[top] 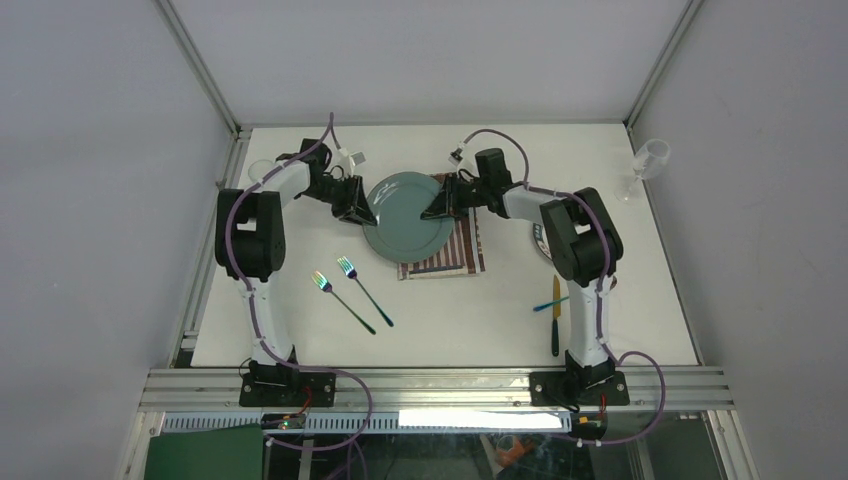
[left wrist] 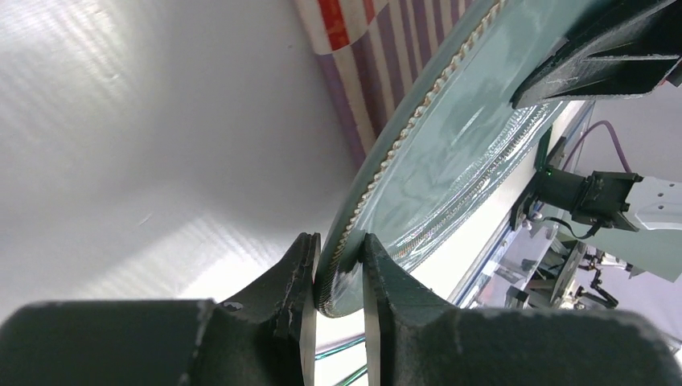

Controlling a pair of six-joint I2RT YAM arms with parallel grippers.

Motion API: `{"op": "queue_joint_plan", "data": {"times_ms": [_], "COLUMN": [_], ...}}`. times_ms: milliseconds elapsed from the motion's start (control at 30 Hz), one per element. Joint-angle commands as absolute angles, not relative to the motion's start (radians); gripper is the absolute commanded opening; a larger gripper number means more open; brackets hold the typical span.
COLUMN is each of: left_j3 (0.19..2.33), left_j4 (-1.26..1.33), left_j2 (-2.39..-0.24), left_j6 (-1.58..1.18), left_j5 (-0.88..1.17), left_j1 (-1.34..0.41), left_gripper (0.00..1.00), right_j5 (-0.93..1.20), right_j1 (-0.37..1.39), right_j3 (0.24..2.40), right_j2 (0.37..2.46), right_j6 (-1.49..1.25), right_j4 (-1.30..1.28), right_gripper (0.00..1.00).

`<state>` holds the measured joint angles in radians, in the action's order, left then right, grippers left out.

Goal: Set the dinner table for one person
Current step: Pick up the plate from the napkin.

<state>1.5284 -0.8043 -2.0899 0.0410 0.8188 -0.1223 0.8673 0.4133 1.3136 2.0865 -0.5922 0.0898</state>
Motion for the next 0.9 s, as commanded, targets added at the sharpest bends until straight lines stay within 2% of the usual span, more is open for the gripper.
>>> {"op": "queue_joint_plan", "data": {"times_ms": [0,200,300,567,867], "left_j3": [1.549,1.49,1.468,1.441,1.413], "left_j4": [-0.751,-0.753,-0.752,-0.753,-0.755], "left_j2": [-2.036,-2.015,-2.024,-2.039,-2.043], "left_j6": [0.075,0.101,0.112,0.136,0.166], "left_j5": [0.978,0.967,0.972,0.978,0.978], "left_j1": [-0.189,-0.135,-0.109,-0.054,0.006], "left_gripper": [0.0,0.0,0.0,0.0,0.0], "right_j5": [1.012,1.055,1.065,1.068,1.005], "right_j1": [0.587,0.601,0.629,0.634,0.633], "right_j3": [1.454,1.558,1.584,1.585,1.557], "right_j2": [2.128,2.249,2.286,2.305,2.231], "right_j6": [-0.692,-0.73,-0.744,-0.725,-0.581], "right_j4": [0.172,0.178,0.193,0.184,0.017], "right_gripper": [0.0,0.01,0.18,0.35,0.38]}}
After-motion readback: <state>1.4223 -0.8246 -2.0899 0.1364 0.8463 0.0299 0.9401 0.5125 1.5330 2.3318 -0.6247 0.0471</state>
